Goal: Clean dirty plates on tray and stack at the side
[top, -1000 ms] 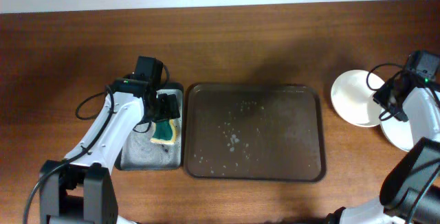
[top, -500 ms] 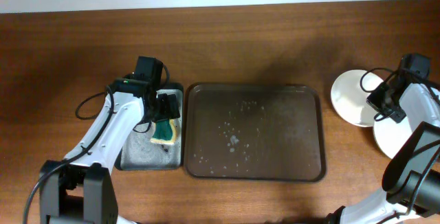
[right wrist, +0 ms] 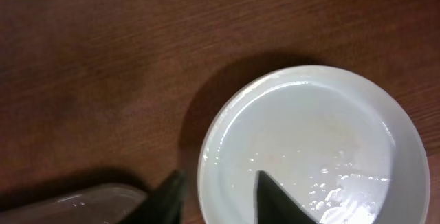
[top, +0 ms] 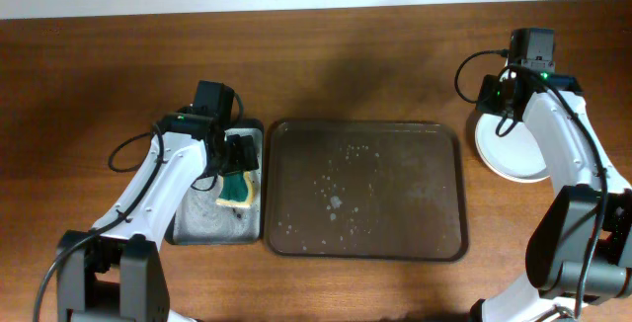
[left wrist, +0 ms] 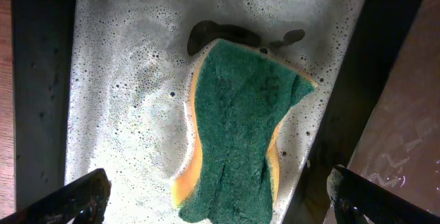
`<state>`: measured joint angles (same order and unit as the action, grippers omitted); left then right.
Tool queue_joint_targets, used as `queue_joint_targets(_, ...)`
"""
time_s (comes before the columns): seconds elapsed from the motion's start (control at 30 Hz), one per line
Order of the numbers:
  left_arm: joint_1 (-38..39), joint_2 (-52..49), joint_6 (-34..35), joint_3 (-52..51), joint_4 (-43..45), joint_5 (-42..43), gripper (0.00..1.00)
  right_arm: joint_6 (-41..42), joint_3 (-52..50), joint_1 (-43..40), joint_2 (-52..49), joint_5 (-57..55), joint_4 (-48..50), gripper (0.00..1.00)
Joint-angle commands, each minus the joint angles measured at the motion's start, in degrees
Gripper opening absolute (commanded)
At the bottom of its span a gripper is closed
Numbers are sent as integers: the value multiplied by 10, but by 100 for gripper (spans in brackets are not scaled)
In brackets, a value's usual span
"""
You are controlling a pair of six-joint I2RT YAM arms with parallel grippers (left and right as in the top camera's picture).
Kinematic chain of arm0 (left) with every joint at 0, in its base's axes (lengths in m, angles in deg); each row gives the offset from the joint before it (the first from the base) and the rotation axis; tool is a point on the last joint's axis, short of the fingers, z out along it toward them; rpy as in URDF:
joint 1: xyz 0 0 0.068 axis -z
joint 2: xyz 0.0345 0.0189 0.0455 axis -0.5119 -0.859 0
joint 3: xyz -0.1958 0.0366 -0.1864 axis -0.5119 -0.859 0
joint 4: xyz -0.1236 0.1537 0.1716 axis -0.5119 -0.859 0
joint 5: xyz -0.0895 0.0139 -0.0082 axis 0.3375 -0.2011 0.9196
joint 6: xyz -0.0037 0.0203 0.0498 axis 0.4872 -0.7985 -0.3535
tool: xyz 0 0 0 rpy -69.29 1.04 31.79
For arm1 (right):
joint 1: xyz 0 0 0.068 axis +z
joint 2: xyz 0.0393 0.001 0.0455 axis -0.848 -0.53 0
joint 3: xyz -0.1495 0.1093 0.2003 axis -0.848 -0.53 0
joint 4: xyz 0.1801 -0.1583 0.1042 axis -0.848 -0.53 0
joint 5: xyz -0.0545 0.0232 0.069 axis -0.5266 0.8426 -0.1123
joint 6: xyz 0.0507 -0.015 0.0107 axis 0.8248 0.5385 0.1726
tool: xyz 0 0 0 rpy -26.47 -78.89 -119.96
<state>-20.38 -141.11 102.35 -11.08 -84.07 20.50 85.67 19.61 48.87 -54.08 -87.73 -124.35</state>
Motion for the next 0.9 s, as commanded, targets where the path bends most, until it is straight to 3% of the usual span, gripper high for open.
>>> queue_joint_targets(0.0,-2,5,-3,8,-1,0,100,-2,10,1,15,-5,-6,45)
queue_joint_targets(0.13,-3,5,-3,8,11,-3,100,-5,10,1,15,139,-16,65)
queue_joint_targets(0.23,-3,5,-10,19,15,-15,100,-40,10,1,15,264,-56,68)
queue_joint_targets(0.4,-3,22,-22,49,-83,14,99,-38,10,7,15,254,-227,83)
queue_joint_targets(0.53,-1,31,-22,48,-161,31,99,-38,8,45,18,193,-308,83)
queue_joint_targets(0.67,-1,72,-22,-12,-171,33,99,-14,-65,111,89,159,-275,88)
queue_joint_targets(0.77,-1,151,-22,-99,-106,33,100,-3,-172,130,209,158,-199,88)
queue_joint_targets(0.83,-1,250,-22,-175,-35,33,100,-3,-248,129,325,158,-151,100)
queue_joint_targets(0.87,-1,281,-23,-194,-17,33,100,-3,-265,129,358,158,-140,99)
